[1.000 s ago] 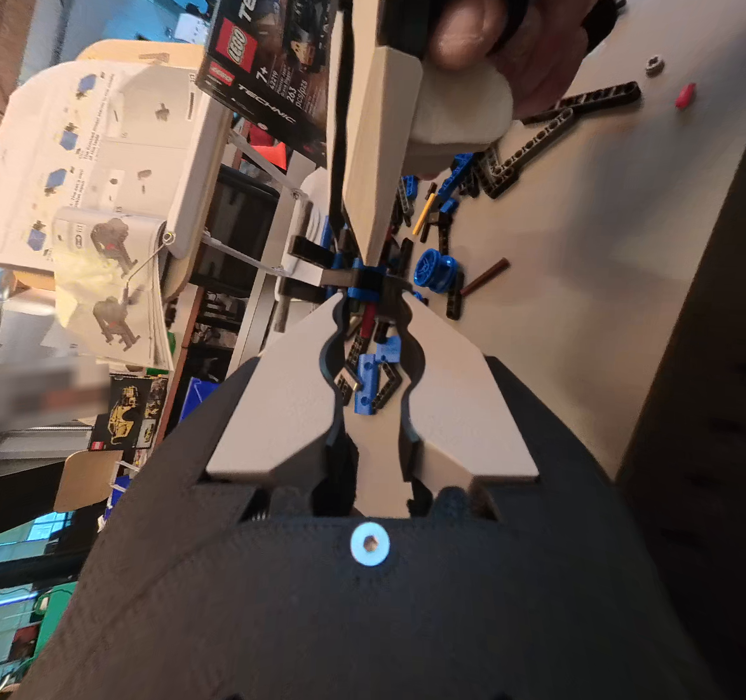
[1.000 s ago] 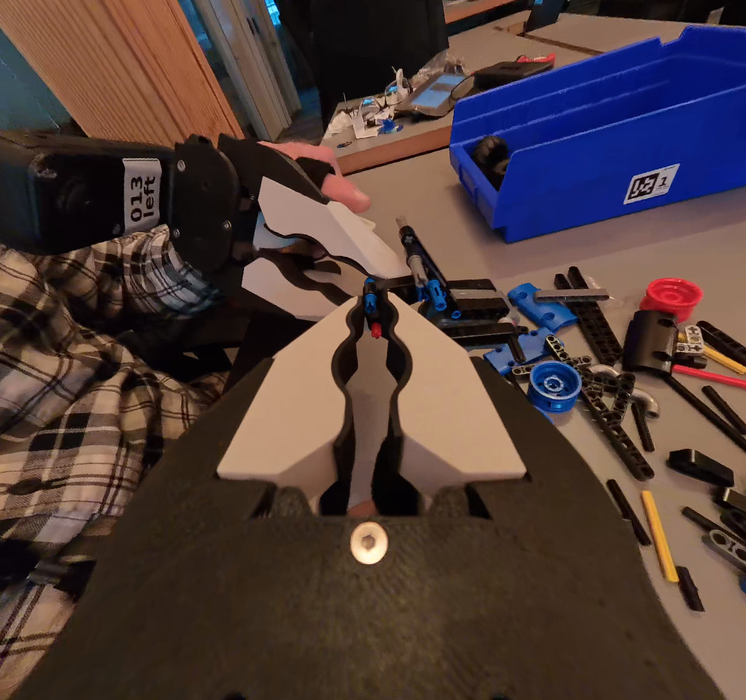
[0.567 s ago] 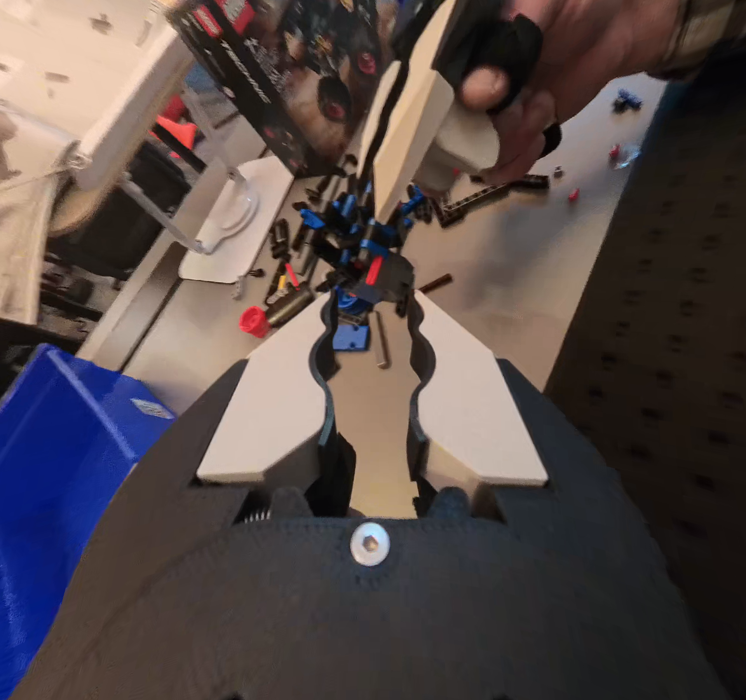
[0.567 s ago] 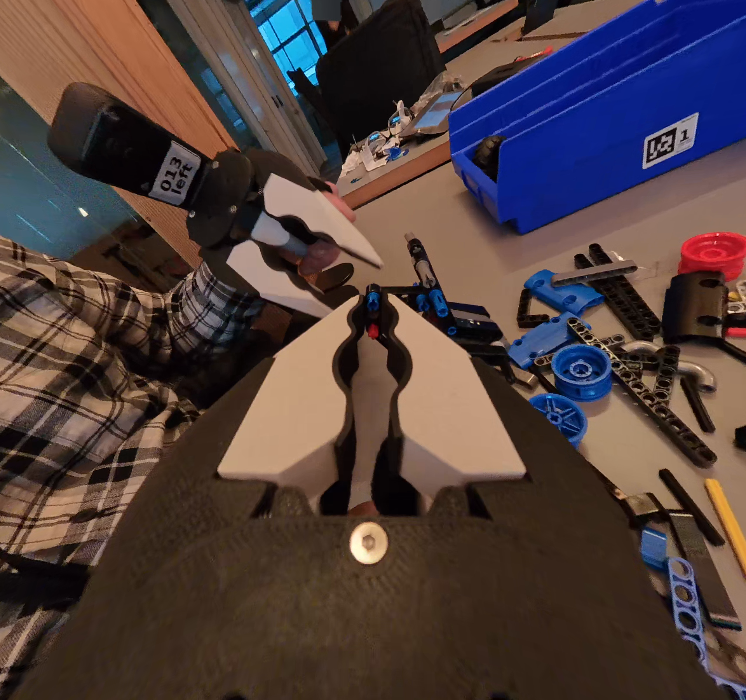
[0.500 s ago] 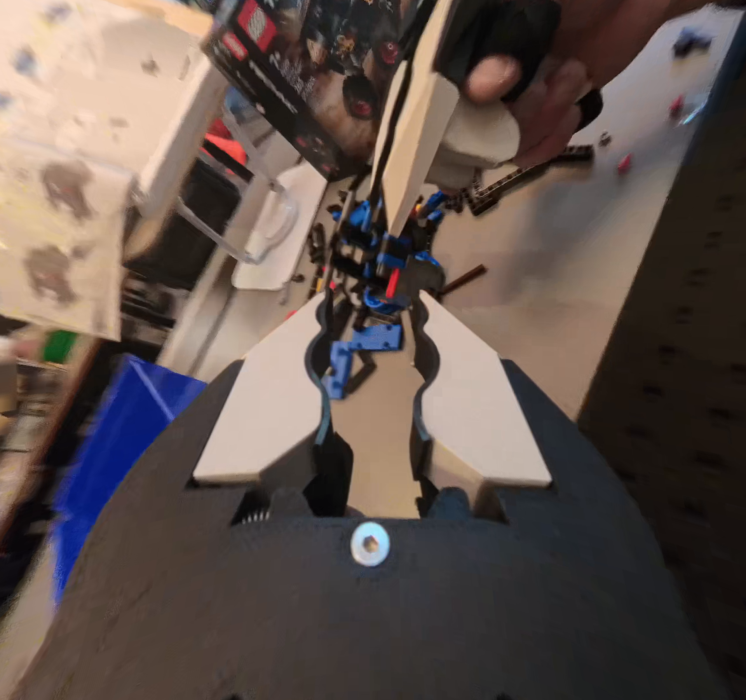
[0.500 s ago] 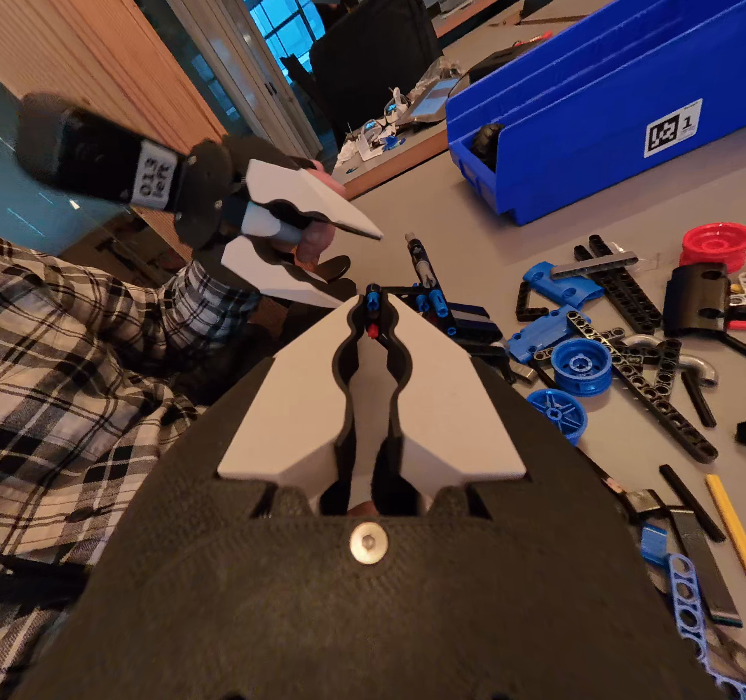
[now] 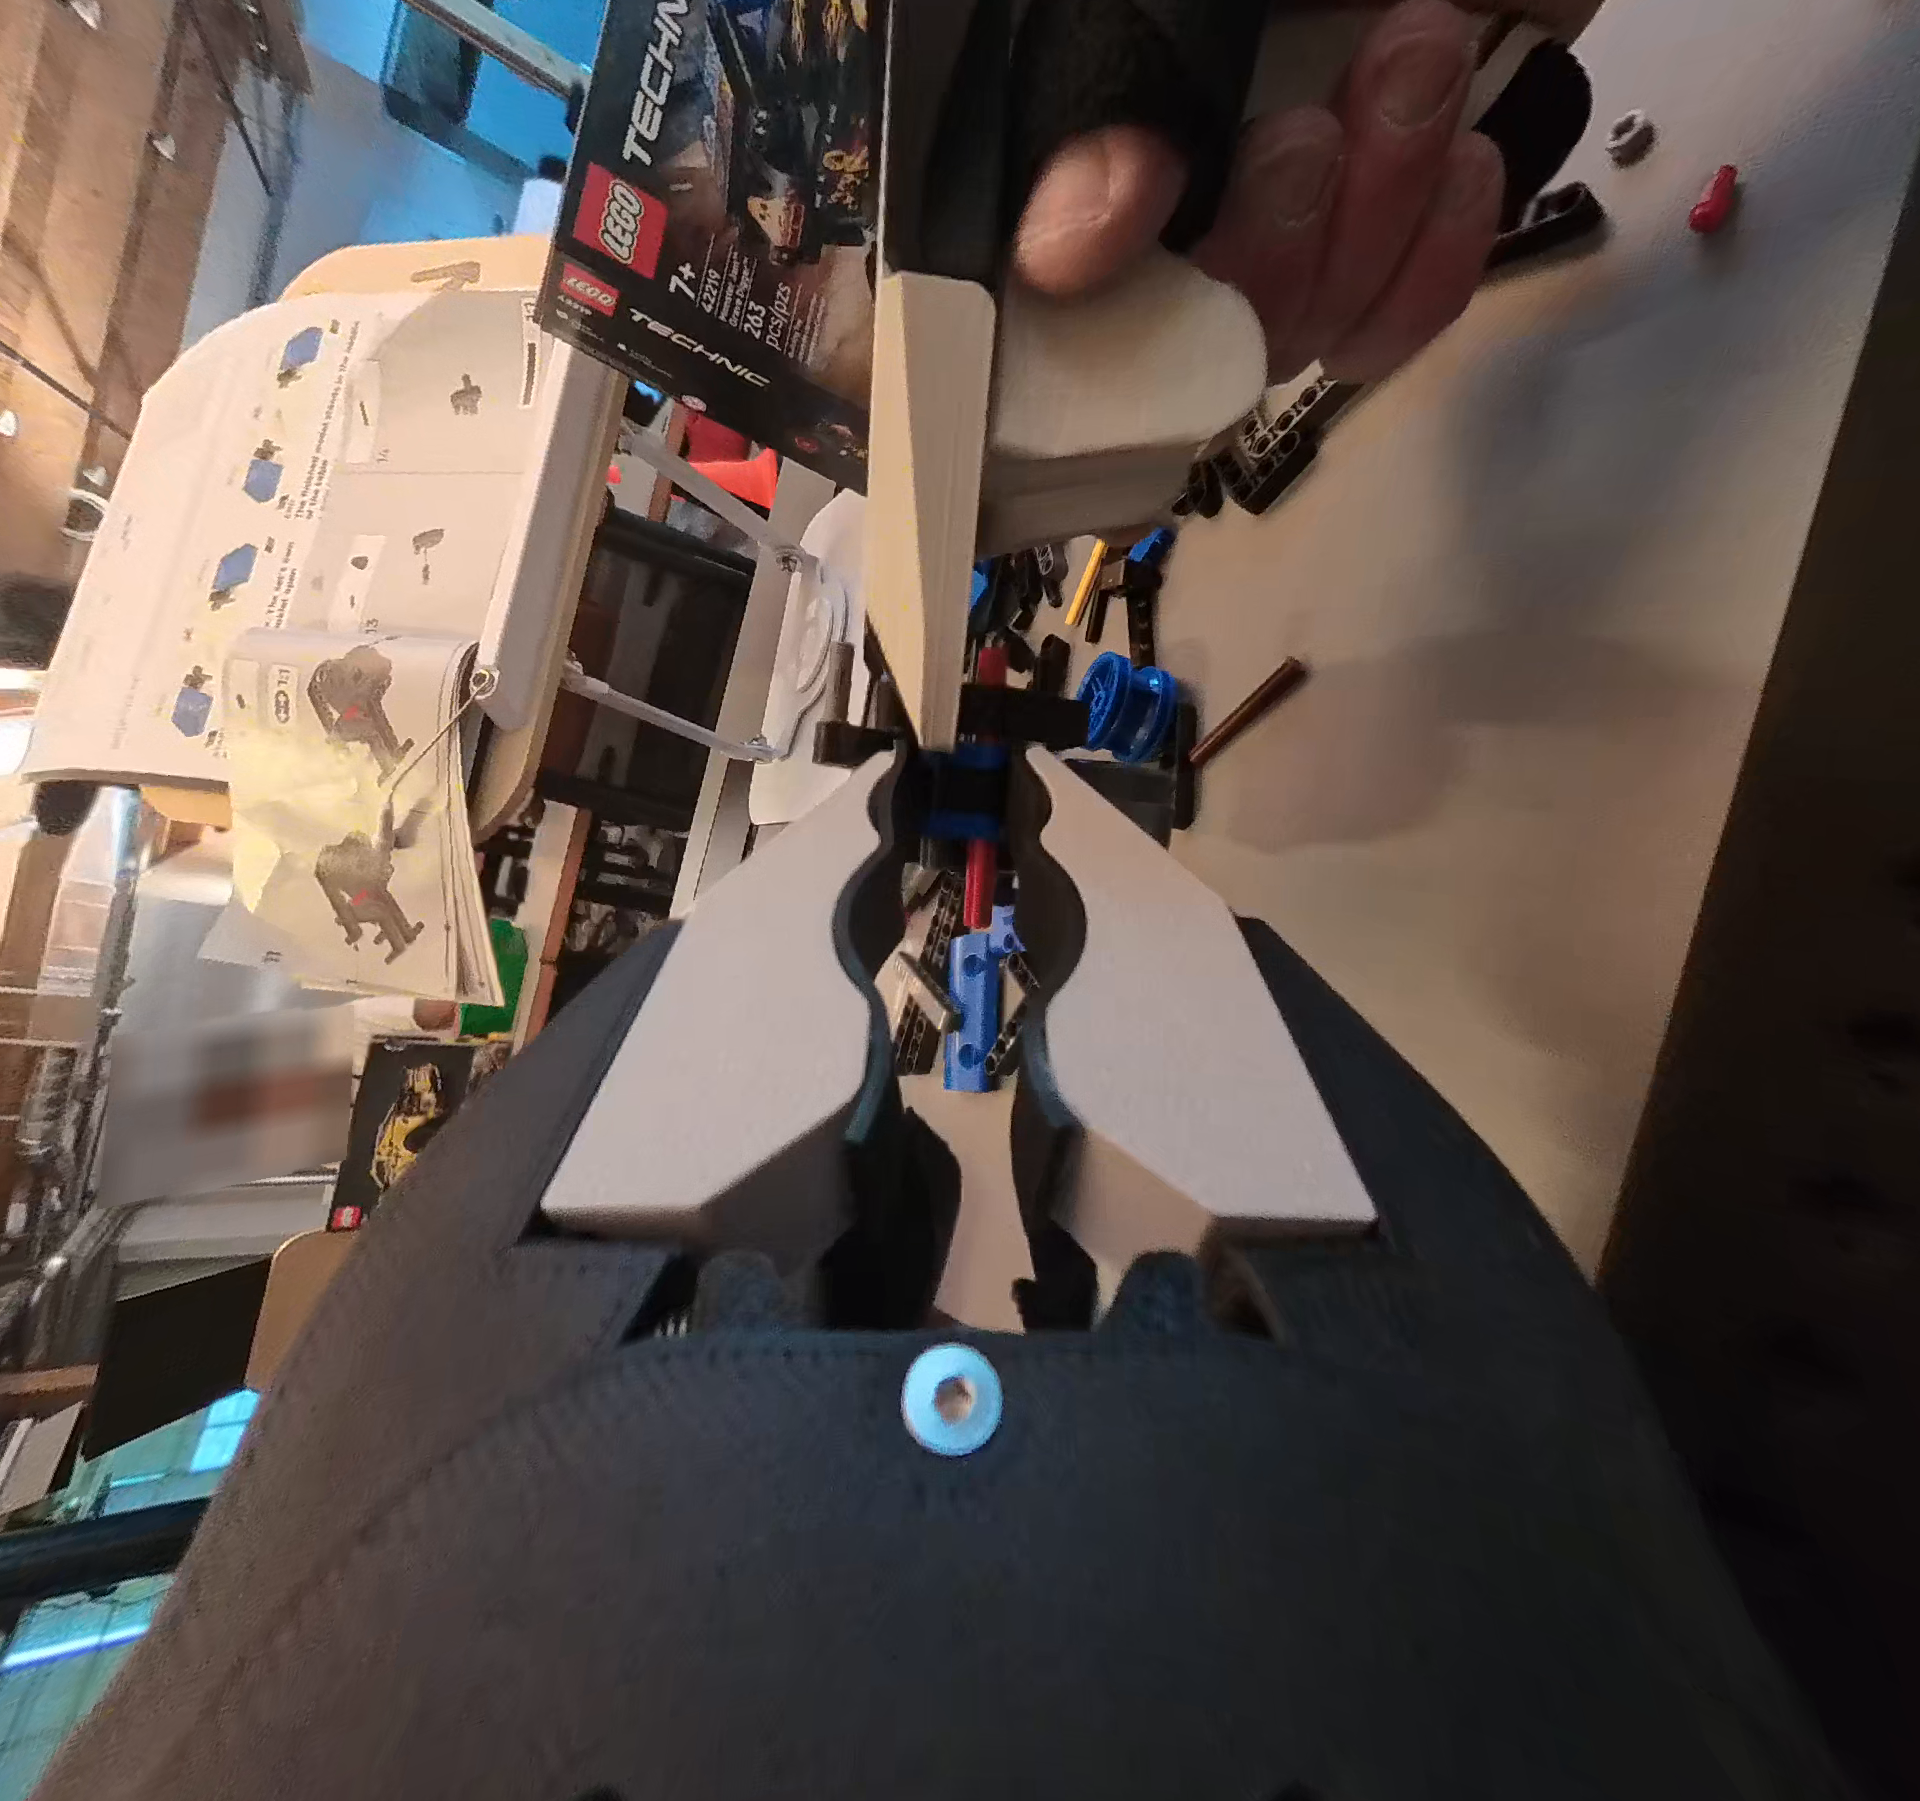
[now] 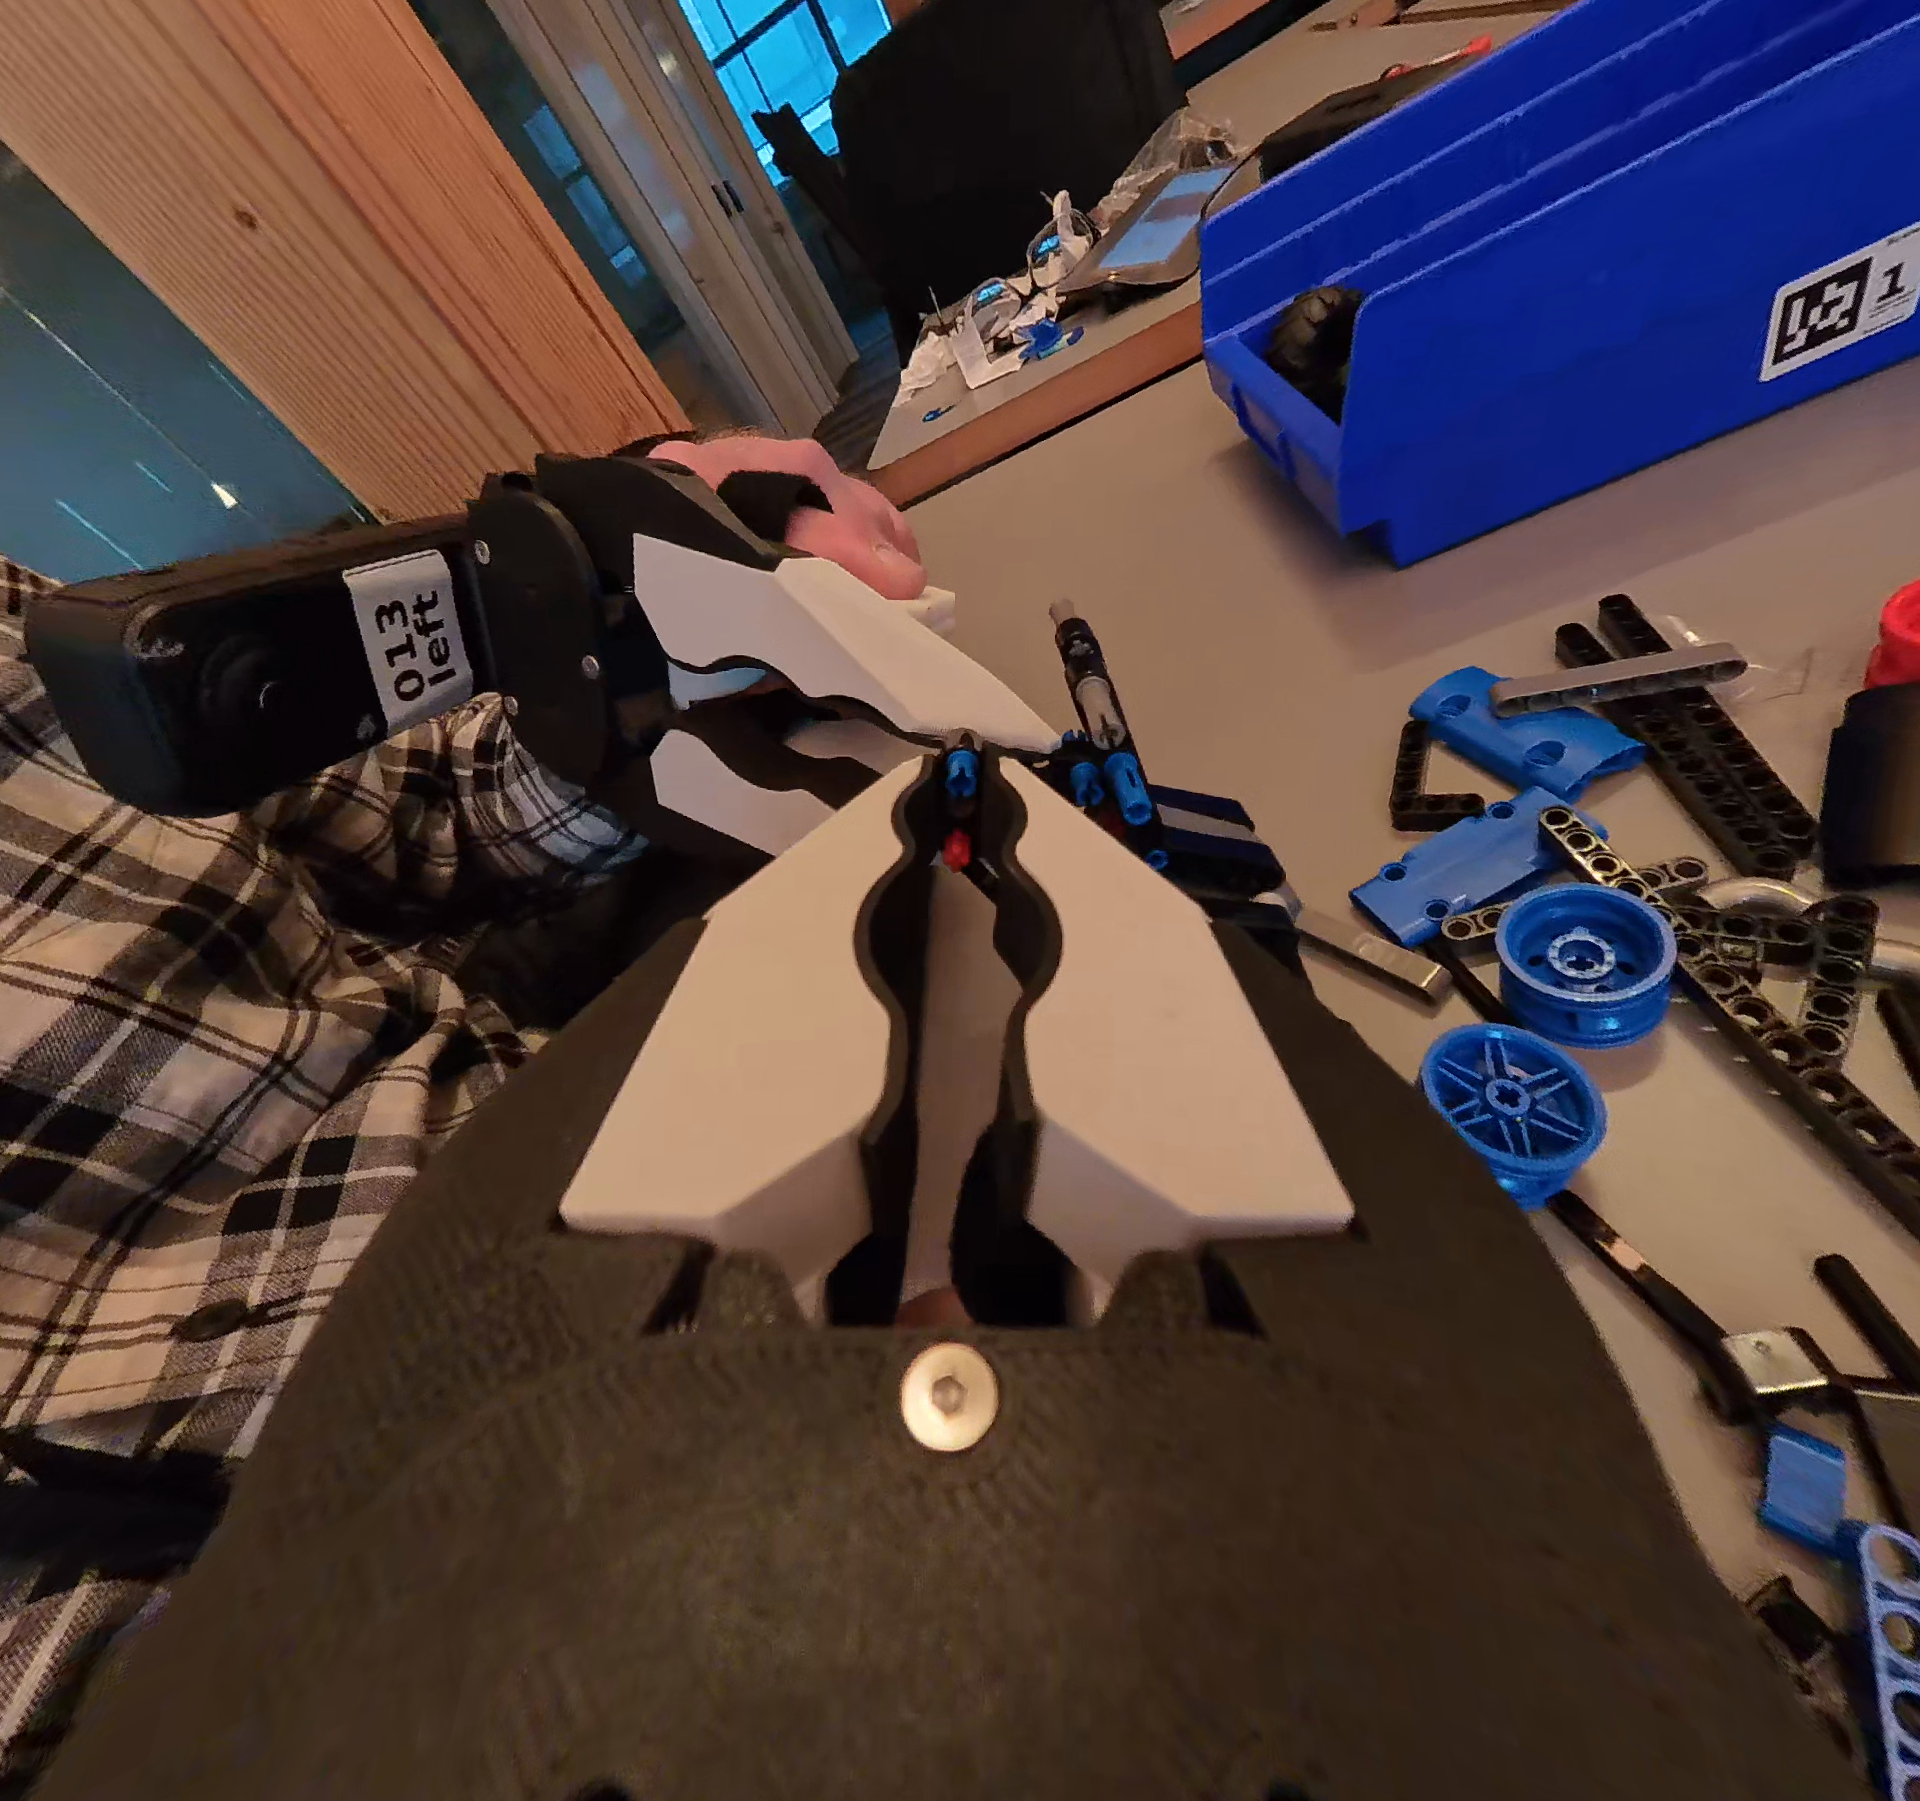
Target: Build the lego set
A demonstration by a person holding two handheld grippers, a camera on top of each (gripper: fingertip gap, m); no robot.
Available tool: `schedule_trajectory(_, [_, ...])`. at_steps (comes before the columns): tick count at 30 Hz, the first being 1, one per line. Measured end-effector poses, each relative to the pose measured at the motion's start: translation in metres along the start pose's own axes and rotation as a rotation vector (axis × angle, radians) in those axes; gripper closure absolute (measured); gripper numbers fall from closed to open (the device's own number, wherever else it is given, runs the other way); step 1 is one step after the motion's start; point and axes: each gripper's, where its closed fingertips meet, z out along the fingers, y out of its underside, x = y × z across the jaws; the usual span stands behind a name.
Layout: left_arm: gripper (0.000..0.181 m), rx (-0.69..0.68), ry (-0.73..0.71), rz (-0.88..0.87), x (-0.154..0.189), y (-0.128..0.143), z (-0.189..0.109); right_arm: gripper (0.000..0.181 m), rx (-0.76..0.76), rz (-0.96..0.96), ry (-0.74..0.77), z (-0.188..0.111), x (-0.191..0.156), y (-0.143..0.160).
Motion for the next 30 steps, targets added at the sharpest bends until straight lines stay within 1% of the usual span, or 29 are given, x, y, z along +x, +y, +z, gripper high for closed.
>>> schedule_trajectory(7, [0.167, 0.064, 0.027, -0.036, 0.007, -0.002, -0.008, 0.176, -0.025, -0.011, -0.052, 0.003, -0.006, 0.007])
schedule_trajectory(15, [0.166, 0.121, 0.044, -0.099, 0.009, -0.005, -0.014, 0.176, -0.007, -0.01, -0.092, 0.003, -0.012, 0.007])
schedule_trajectory(20, [0.166, 0.095, 0.045, -0.066, 0.007, -0.002, -0.015, 0.175, 0.015, 0.023, -0.088, 0.007, -0.01, 0.004])
schedule_trajectory(23, [0.167, 0.067, 0.021, -0.04, 0.005, -0.001, -0.014, 0.175, 0.049, 0.018, -0.052, 0.008, -0.009, 0.001])
schedule_trajectory(27, [0.167, 0.063, -0.013, -0.028, 0.001, -0.001, -0.013, 0.176, 0.072, 0.021, -0.05, 0.007, -0.008, -0.002])
schedule_trajectory(30, [0.167, 0.085, -0.001, -0.052, 0.002, -0.002, -0.014, 0.176, 0.065, -0.004, -0.06, 0.006, -0.009, -0.002])
